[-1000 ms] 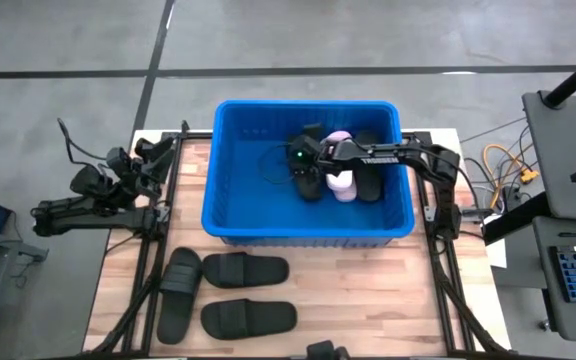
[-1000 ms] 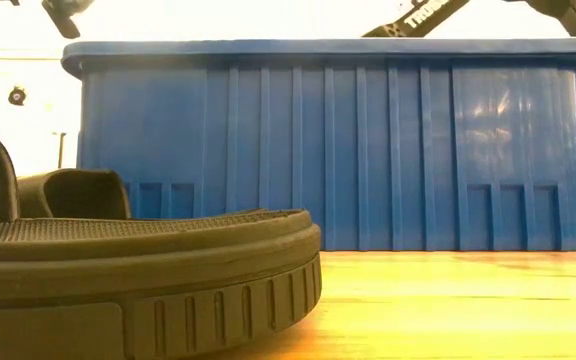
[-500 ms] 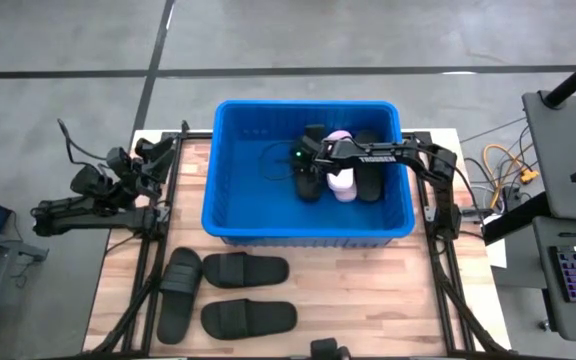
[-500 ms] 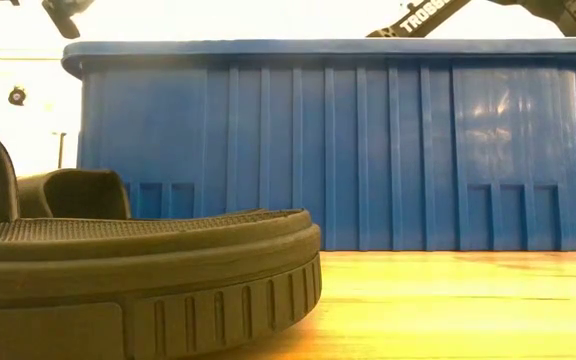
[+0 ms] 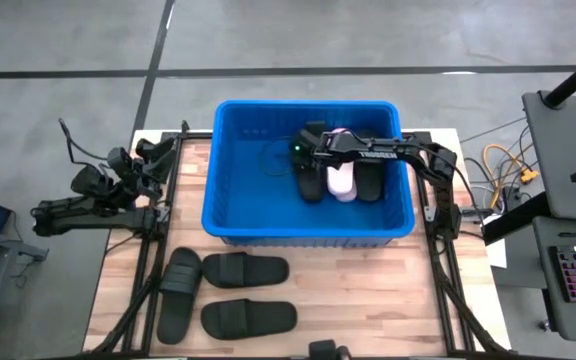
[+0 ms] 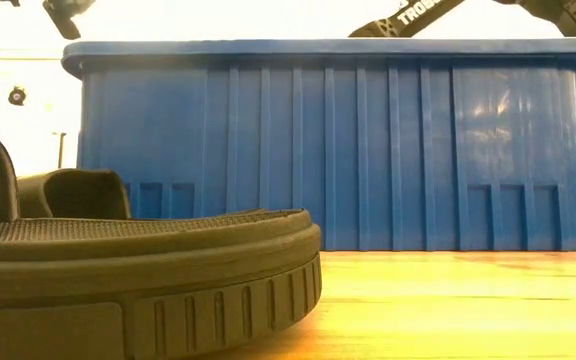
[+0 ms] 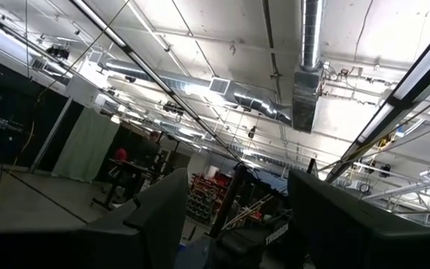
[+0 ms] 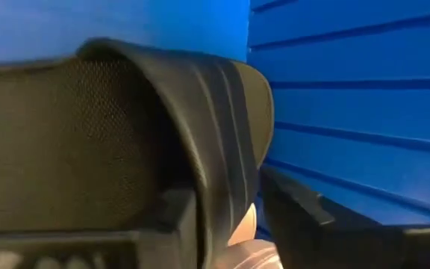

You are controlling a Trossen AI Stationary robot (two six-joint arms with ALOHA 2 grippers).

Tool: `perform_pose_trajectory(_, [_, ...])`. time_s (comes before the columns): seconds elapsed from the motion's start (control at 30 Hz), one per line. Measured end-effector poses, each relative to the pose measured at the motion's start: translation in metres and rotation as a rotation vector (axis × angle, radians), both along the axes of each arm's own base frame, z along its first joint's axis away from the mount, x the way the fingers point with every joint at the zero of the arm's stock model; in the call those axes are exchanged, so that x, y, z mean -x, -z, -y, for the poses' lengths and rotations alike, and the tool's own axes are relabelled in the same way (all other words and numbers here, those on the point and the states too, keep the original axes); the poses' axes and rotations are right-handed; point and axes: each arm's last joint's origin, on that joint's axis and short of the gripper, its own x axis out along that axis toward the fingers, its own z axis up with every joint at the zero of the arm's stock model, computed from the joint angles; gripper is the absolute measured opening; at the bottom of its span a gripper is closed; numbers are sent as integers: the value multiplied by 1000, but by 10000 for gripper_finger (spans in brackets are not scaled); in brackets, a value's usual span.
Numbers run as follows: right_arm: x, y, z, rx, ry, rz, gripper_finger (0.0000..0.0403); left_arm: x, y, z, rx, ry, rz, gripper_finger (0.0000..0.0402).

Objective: Pick and place slides into bin
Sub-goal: Put the black slide into the blue bin

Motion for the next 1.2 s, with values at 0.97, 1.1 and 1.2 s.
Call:
perform_pose_trajectory(0.97, [-8, -119, -22, -328, 103, 337, 165, 0, 0, 1, -15, 24, 0, 217])
perform_pose_trajectory(1.1, [-11, -166, -45, -321, -47, 461, 151, 0, 0, 1, 22, 48, 22, 217])
perform_pose_trajectory(1.2, [-11, -196, -64, -237, -137, 509, 141, -1, 1, 1, 81, 105, 40, 217])
